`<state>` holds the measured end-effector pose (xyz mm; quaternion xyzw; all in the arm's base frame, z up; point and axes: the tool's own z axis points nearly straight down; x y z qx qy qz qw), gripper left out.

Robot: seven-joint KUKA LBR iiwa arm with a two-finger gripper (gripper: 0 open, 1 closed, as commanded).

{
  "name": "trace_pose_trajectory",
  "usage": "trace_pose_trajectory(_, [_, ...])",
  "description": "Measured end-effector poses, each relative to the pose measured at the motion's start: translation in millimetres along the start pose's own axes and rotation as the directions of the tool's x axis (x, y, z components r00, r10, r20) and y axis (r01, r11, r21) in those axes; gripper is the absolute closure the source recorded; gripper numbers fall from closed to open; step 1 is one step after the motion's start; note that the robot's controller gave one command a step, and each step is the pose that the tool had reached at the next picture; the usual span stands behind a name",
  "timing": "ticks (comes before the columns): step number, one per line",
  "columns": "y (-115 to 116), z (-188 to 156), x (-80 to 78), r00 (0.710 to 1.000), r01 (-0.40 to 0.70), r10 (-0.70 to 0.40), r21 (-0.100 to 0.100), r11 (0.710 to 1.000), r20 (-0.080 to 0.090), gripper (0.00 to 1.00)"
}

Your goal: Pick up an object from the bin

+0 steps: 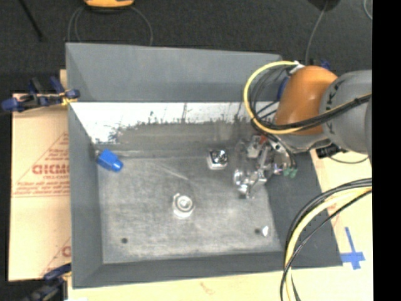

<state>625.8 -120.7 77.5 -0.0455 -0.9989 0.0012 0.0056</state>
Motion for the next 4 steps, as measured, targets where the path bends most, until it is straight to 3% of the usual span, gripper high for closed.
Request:
trace_pose_trajectory(1, [-19.2, 1.6, 6.0, 0.993, 0.113, -0.113, -0.004, 0.994, 0.024, 0.0])
trace_pose_trajectory(2, [-19.8, -0.3, 5.9, 0.993, 0.113, -0.113, -0.004, 0.994, 0.022, 1.0])
trace_pose_trajectory(3, [-19.3, -20.9, 2.8, 0.993, 0.116, -0.116, -0.002, 0.993, 0.023, 1.0])
trace_pose_trajectory(4, [-19.9, -74.2, 1.1, 0.993, 0.117, -0.117, -0.001, 0.993, 0.02, 1.0])
